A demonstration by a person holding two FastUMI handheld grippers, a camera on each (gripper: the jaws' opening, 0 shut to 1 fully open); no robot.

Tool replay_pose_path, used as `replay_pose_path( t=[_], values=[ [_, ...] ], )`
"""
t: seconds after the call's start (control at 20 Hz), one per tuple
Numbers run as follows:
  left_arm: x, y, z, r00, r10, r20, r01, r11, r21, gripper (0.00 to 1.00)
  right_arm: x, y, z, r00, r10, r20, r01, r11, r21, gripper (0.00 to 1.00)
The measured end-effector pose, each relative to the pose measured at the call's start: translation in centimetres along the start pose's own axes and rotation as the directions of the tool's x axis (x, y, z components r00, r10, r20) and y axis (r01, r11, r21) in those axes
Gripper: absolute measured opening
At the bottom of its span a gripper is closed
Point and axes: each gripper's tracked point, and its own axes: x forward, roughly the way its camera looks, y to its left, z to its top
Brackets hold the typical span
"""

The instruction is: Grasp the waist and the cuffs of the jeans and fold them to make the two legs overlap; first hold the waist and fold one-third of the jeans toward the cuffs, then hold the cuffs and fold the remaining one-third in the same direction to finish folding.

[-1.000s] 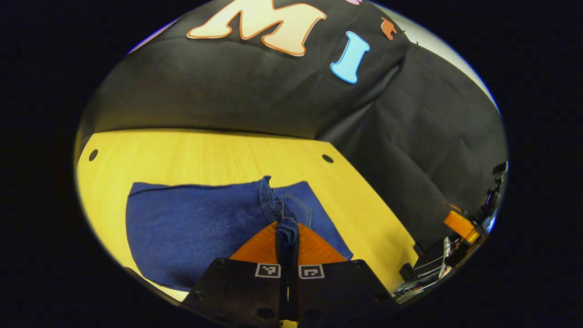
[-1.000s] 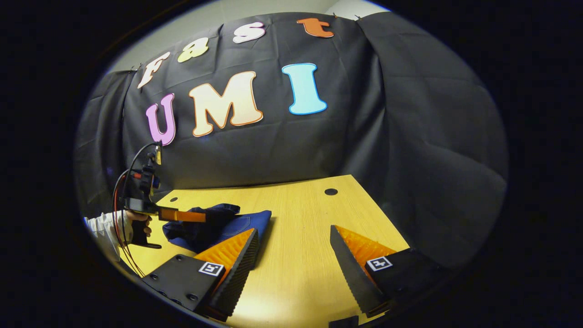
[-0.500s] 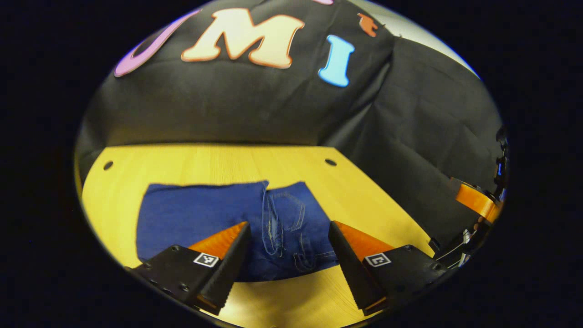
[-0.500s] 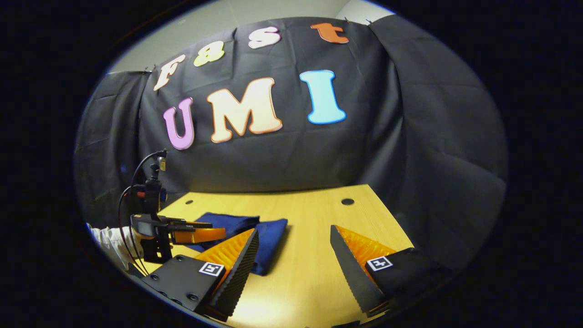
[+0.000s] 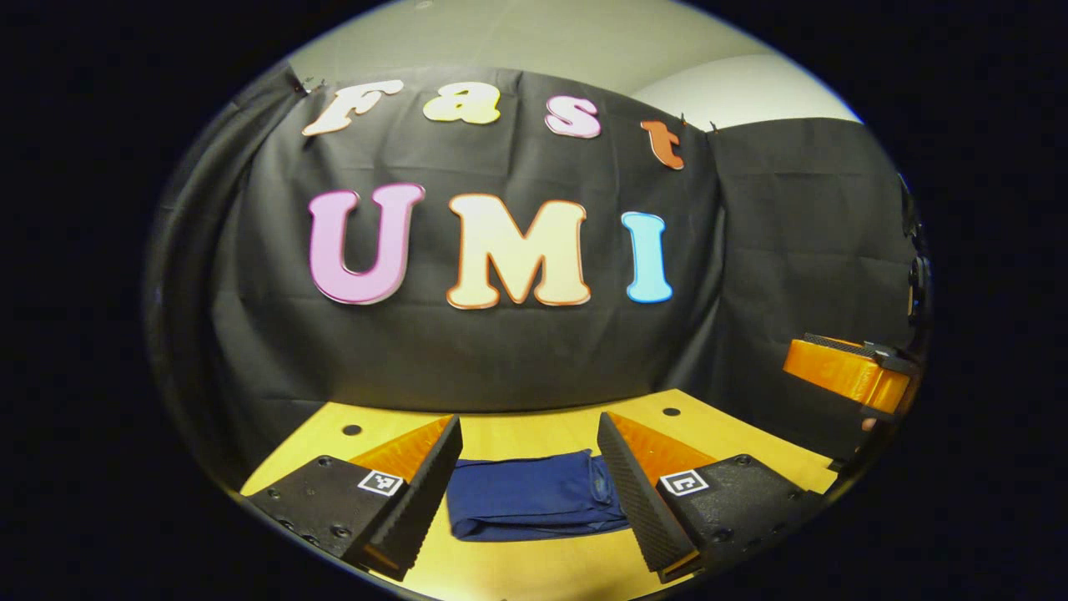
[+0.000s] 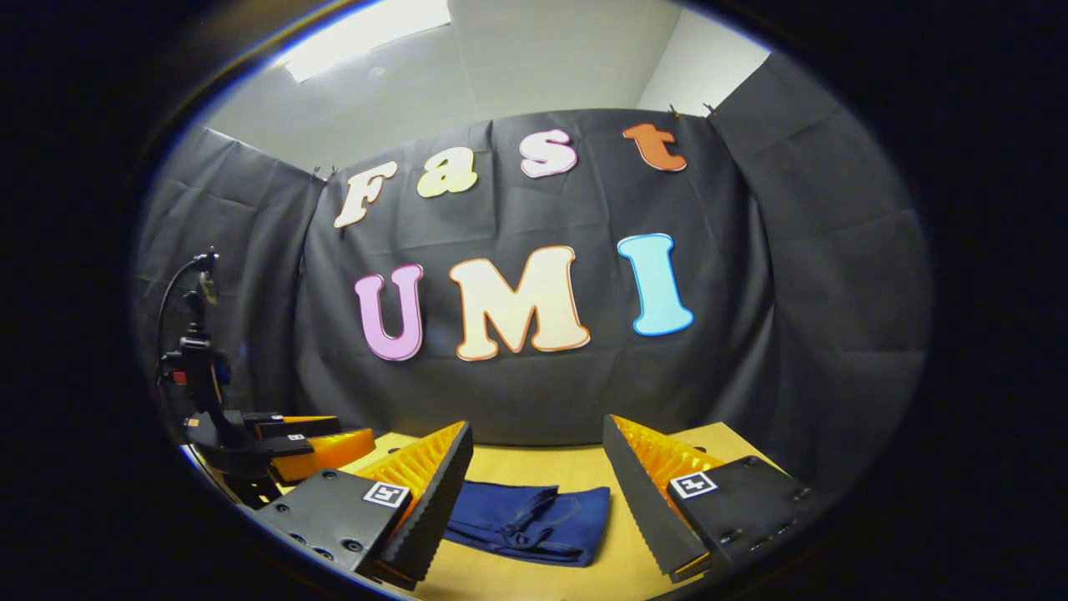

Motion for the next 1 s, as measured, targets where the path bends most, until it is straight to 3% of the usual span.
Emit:
replay_pose_path(
  t=[0.1,0.15,0.25,0.4,1.0],
  values=[
    [-2.5,1.6,0.9,1.000,0.023,0.017,-0.023,1.000,-0.002,0.95,-0.8,1.5,0.7,1.000,-0.004,0.026,0.004,1.000,0.005,1.00],
    [-3.5,2.4,1.1,0.999,0.036,0.023,-0.035,0.999,-0.007,0.95,-1.3,2.3,1.0,0.999,0.003,0.034,-0.003,1.000,0.010,0.92],
    [-5.0,3.7,1.2,0.998,0.054,0.023,-0.054,0.998,-0.018,0.95,-2.1,3.3,1.2,0.999,0.003,0.043,-0.003,1.000,0.010,0.92],
    [-6.6,5.0,1.5,0.997,0.068,0.032,-0.068,0.997,-0.021,0.95,-3.3,4.3,1.7,0.998,0.001,0.057,-0.001,1.000,-0.011,0.97],
    [-7.7,6.0,3.0,0.996,0.066,0.057,-0.066,0.998,-0.008,0.94,-4.3,5.7,2.8,0.996,0.008,0.085,-0.007,1.000,-0.009,0.97]
  ],
)
